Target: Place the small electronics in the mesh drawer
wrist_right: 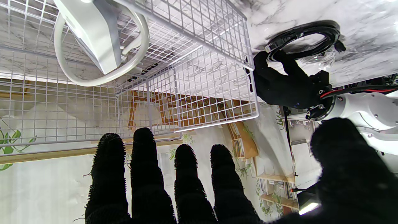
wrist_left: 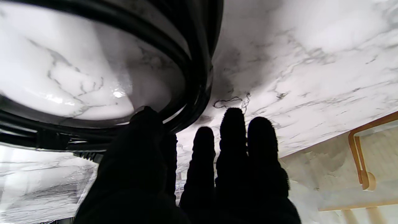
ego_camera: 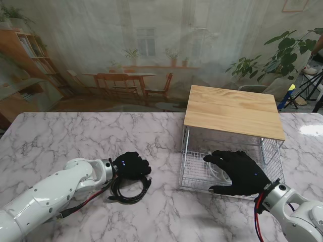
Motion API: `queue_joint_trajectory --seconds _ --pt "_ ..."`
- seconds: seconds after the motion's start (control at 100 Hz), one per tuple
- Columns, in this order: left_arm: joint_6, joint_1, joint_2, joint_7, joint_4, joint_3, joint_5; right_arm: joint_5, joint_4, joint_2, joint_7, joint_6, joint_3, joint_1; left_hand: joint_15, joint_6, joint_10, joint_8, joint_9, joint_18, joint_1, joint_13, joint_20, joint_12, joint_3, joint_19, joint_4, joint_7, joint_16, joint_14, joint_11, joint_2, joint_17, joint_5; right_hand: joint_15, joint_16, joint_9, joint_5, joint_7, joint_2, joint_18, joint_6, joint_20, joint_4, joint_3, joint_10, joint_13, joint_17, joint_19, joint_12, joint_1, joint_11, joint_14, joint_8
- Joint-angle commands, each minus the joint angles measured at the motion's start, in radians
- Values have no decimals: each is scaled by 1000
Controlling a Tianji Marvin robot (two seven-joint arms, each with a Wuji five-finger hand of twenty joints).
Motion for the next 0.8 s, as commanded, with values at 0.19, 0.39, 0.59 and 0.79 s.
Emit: queue_joint_trajectory --seconds 0.19,0.39,0.59,0.79 --pt "17 -48 -10 -6 100 100 -51 5 2 -4 -12 -1 5 -13 56 22 -50 153 310 -52 156 210 -12 251 147 103 29 264 107 -9 -149 -117 158 102 -69 8 -8 -17 9 29 23 -40 4 6 -15 8 -10 -8 -8 -3 21 -14 -10 -14" --pt "23 -42 -13 69 109 80 -34 6 -1 -5 -14 2 6 -16 112 25 -67 176 301 -83 133 209 10 272 204 127 34 268 156 -2 -122 -132 168 106 -69 8 -7 -18 13 30 24 -45 4 5 -17 7 -9 -9 -9 -4 24 -15 -10 -13" --pt "42 -14 -16 123 94 16 -1 8 -2 -4 -8 1 6 -12 155 26 -73 201 287 -100 121 202 39 294 245 142 43 266 208 -2 -107 -142 164 104 -69 8 -8 -19 15 33 22 -38 5 6 -19 6 -9 -8 -9 -4 21 -14 -10 -14" --pt "45 31 -16 127 54 -70 32 9 -2 -4 -4 1 3 -8 195 12 -77 246 269 -115 97 195 108 329 356 162 56 255 331 8 -92 -172 148 89 -68 9 -8 -19 17 33 22 -38 5 6 -19 6 -9 -8 -9 -3 22 -14 -11 -15"
